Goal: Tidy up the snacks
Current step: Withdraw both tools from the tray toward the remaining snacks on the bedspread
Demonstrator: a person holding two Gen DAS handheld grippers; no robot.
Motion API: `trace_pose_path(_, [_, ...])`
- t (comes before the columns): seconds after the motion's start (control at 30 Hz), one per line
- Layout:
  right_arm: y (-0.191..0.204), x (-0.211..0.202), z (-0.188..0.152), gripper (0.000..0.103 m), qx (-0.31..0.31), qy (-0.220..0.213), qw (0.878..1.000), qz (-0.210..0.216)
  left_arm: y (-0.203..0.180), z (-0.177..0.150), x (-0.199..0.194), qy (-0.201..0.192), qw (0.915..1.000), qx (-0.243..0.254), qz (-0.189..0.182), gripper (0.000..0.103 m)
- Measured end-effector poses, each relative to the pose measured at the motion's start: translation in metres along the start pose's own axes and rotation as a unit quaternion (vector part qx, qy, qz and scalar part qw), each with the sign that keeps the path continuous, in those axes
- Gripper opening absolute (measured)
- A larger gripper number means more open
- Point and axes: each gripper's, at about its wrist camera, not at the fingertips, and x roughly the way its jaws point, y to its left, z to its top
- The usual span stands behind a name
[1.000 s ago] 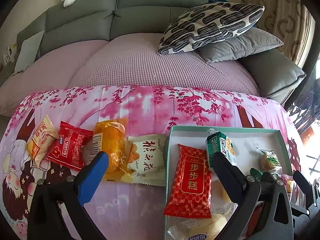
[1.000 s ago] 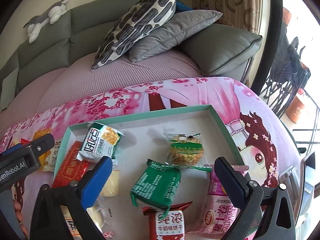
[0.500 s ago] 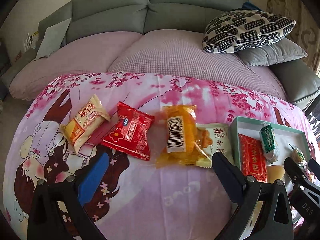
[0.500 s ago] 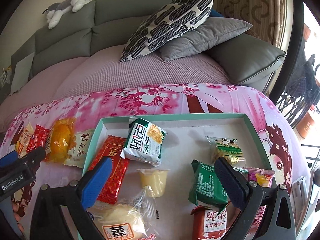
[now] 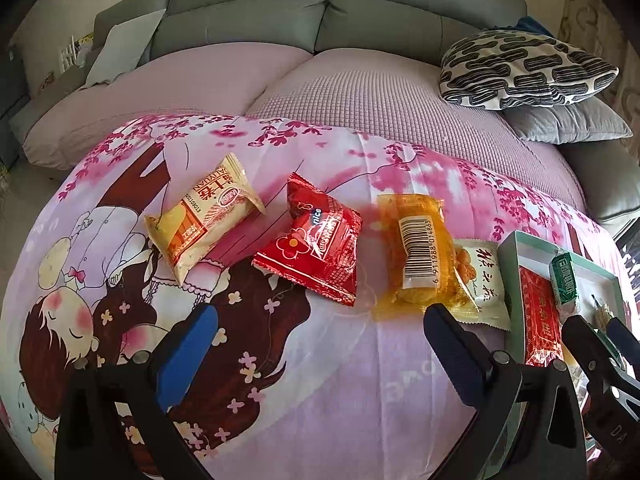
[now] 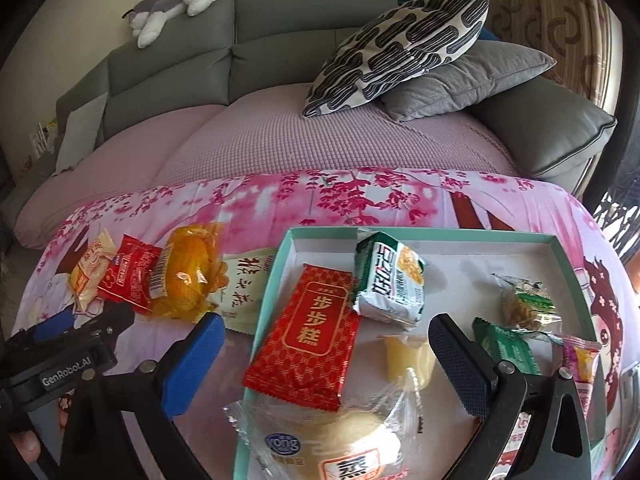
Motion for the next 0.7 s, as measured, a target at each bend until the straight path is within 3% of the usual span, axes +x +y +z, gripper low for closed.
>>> trace_pose_path(0.3, [0.017,0.002,-0.004,0.103,0.004,-0.011,0.999,0.040,0.027,0.005,0.000,-0.009,0.9994,-0.033,-0.008,0.103])
trace_pose_path(0.7, [0.035,0.005,-0.004,0.103,0.003,-0.029,0.999,0.041,0.052,0.015,0.001,-0.024,0.9983,-0.048,-0.025,0.103])
